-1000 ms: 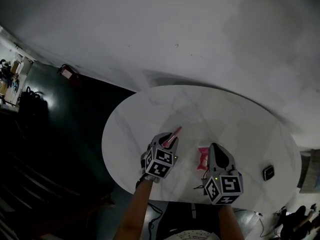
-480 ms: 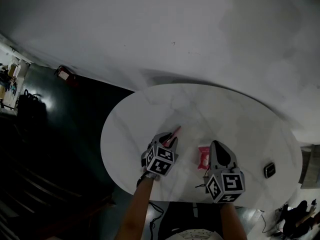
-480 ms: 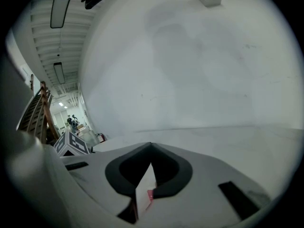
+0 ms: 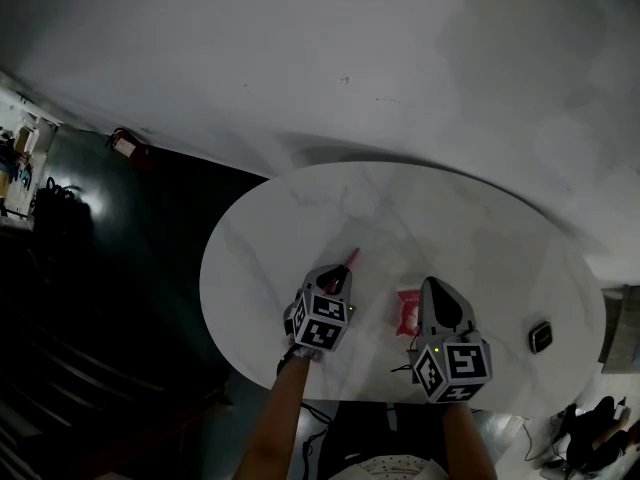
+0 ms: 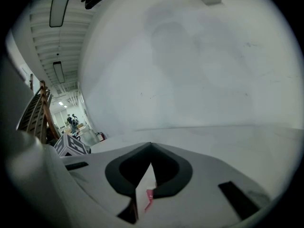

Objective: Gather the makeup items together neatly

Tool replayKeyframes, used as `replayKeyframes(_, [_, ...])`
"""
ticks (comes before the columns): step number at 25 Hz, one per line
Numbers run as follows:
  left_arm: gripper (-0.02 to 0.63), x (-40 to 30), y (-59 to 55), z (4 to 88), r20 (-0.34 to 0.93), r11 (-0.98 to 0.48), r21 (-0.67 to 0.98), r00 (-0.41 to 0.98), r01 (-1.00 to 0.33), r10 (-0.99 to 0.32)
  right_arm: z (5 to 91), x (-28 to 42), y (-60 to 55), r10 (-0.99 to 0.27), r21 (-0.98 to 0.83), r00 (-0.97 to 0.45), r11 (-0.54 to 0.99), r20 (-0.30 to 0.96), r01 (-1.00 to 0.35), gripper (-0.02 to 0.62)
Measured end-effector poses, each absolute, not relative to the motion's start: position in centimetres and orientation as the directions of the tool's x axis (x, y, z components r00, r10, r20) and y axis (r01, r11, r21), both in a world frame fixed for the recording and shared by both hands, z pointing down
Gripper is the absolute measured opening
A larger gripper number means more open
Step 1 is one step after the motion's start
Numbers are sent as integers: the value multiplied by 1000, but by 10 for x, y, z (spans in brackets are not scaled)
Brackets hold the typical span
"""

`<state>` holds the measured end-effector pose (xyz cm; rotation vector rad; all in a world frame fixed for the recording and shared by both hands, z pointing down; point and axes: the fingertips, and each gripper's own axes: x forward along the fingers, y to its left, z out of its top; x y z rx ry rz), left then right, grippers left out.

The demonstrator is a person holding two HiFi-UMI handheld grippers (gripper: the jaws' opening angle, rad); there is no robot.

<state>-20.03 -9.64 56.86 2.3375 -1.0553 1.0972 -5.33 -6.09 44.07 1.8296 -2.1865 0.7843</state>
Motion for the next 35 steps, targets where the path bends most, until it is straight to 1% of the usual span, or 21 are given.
replayKeyframes(18, [86, -201, -100, 565, 756, -576, 23, 391, -817, -524, 441, -48, -62, -859, -283, -224, 97, 460, -954, 3])
replayKeyframes(22, [86, -196, -105, 552, 733, -553, 36, 398, -832, -551, 440, -49, -61, -859, -286, -229, 102, 457, -953, 3])
replayKeyframes(29, [86, -186, -121, 533, 719, -482, 44, 363, -875, -593, 432, -47, -61, -868, -292, -231, 104, 440, -951, 3])
replayKeyframes(35, [86, -159, -130, 521, 712, -456, 45, 349, -889, -609, 430, -42, -61, -872, -309, -227, 92, 434, -947, 3])
